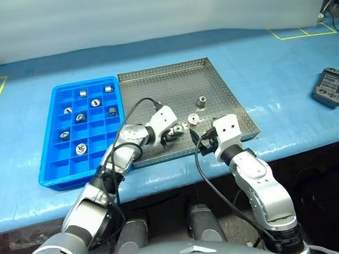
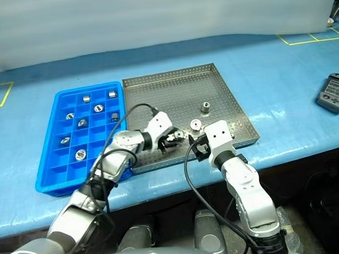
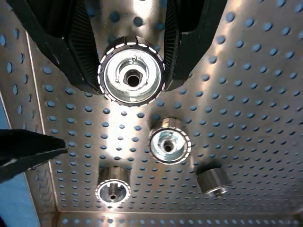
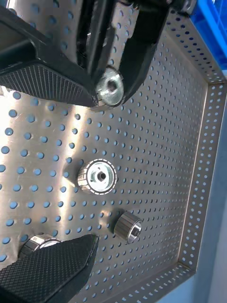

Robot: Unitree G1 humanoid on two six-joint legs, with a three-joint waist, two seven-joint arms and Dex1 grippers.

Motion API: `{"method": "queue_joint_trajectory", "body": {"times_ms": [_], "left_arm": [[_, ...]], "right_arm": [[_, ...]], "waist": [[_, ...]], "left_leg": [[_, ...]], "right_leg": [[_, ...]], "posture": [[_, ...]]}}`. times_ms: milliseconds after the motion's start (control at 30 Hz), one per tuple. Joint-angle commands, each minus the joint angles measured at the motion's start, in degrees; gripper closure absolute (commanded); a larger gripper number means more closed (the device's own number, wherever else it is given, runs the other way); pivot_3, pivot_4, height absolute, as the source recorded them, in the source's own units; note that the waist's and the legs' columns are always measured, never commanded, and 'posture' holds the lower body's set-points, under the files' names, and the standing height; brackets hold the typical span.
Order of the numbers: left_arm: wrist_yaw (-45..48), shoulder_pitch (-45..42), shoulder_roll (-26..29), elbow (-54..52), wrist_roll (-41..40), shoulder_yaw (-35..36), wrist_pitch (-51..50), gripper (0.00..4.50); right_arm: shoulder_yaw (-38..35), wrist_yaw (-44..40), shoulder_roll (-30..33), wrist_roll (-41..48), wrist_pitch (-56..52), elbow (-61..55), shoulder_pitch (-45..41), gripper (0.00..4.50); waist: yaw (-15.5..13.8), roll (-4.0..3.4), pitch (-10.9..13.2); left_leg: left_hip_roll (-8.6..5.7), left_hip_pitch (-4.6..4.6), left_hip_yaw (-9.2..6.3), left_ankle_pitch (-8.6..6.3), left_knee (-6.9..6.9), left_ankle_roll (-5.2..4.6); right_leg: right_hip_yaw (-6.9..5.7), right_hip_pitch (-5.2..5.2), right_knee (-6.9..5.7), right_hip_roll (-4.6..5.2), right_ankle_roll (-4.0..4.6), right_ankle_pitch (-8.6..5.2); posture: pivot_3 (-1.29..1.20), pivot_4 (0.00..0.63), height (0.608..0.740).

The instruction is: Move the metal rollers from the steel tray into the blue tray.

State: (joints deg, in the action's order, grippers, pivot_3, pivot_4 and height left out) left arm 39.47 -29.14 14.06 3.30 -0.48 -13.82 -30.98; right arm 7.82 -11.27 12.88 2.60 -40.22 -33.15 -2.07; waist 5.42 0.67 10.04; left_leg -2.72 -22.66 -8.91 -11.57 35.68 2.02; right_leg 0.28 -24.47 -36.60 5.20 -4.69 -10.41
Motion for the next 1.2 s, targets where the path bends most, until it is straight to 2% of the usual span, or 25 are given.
{"method": "queue_joint_trajectory", "body": {"times_ms": [33,200,500,700,867,1133,1200], "left_arm": [[-7.97,2.61,1.15,-10.48,-0.23,8.37,-3.15,2.84],[-18.0,7.55,0.64,-22.84,-0.09,17.65,-6.98,2.84],[-34.19,19.06,-5.78,-42.19,1.94,30.62,-17.6,2.84],[-37.77,28.57,-8.25,-50.19,3.08,32.91,-22.44,2.84],[-41.52,32.77,-12.46,-52.84,3.46,33.67,-25.99,2.84],[-43.67,33.12,-14.64,-52.43,3.14,34.0,-31.94,2.84],[-43.51,32.24,-15.07,-52.4,2.11,34.74,-32.29,2.09]], "right_arm": [[1.29,-0.81,-0.58,0.46,1.0,0.14,-2.07,0.0],[4.28,-2.32,-1.69,0.64,2.03,2.47,-4.88,0.0],[9.77,-6.08,-3.74,0.99,4.53,7.53,-10.56,0.0],[11.85,-8.4,-4.28,1.37,5.62,9.87,-12.13,0.0],[13.12,-9.77,-4.71,1.67,5.98,10.71,-12.56,0.0],[13.38,-9.92,-4.98,1.51,5.7,10.2,-11.89,0.0],[13.0,-9.55,-4.99,1.54,5.35,9.85,-11.4,0.0]], "waist": [[-0.27,0.0,0.0],[-1.41,0.0,0.0],[-3.1,0.02,0.0],[-5.11,0.07,-0.01],[-6.53,0.15,-0.05],[-6.99,0.17,-0.05],[-6.99,0.17,-0.05]], "left_leg": [[0.0,0.02,0.0,0.0,0.0,0.0],[0.0,0.01,0.01,0.0,0.01,0.01],[-0.02,0.03,-0.01,0.0,0.01,0.02],[-0.02,0.03,-0.04,-0.01,0.02,0.03],[-0.01,0.01,-0.09,-0.02,0.18,0.06],[0.0,-0.01,-0.12,-0.04,0.15,0.08],[0.0,-0.02,-0.11,-0.05,0.15,0.09]], "right_leg": [[0.01,0.0,0.0,-0.01,0.0,0.0],[0.05,0.01,0.0,-0.02,0.0,0.0],[0.07,0.02,0.01,-0.05,0.0,0.01],[0.06,0.03,0.0,-0.07,0.22,-0.12],[0.02,0.09,-0.03,-0.09,0.35,-0.19],[-0.03,0.07,-0.03,-0.1,0.39,-0.22],[-0.03,0.07,-0.01,-0.09,0.39,-0.22]], "posture": [[-0.07,0.15,0.74],[-0.02,0.15,0.74],[0.08,0.15,0.74],[0.15,0.15,0.74],[0.17,0.15,0.74],[0.14,0.15,0.74],[0.14,0.15,0.74]]}}
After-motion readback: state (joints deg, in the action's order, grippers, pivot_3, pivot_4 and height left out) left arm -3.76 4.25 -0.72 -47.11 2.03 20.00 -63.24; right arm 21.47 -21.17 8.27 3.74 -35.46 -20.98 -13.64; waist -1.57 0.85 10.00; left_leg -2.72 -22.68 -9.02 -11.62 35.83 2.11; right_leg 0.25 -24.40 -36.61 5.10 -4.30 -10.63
